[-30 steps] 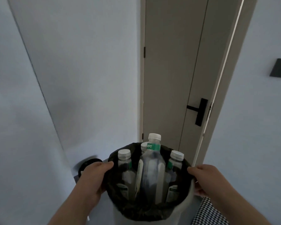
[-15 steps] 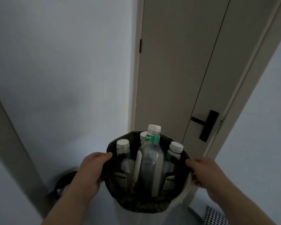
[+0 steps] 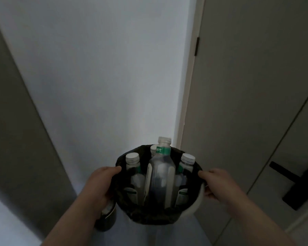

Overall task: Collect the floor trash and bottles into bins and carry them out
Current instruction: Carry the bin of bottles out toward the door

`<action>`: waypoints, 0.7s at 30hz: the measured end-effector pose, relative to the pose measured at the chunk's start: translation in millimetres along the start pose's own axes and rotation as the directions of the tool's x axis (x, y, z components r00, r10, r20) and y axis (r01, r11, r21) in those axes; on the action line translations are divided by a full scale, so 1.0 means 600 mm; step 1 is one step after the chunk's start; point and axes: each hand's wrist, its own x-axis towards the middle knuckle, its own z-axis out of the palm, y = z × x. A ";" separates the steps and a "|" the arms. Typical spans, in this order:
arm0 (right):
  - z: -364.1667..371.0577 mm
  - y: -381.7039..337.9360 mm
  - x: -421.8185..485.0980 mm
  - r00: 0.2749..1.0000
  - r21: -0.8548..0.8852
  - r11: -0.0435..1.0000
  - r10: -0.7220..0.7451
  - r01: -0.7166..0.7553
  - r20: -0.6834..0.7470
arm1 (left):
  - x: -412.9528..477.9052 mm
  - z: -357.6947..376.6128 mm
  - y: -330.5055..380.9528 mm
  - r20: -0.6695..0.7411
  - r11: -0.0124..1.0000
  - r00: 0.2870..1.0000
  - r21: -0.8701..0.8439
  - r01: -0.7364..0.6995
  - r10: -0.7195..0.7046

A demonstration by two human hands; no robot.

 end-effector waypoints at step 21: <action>0.195 -0.184 0.468 0.979 -0.145 0.989 0.032 -0.002 0.203 | 0.400 0.018 0.107 -0.208 0.995 0.978 -0.096 0.016 -0.036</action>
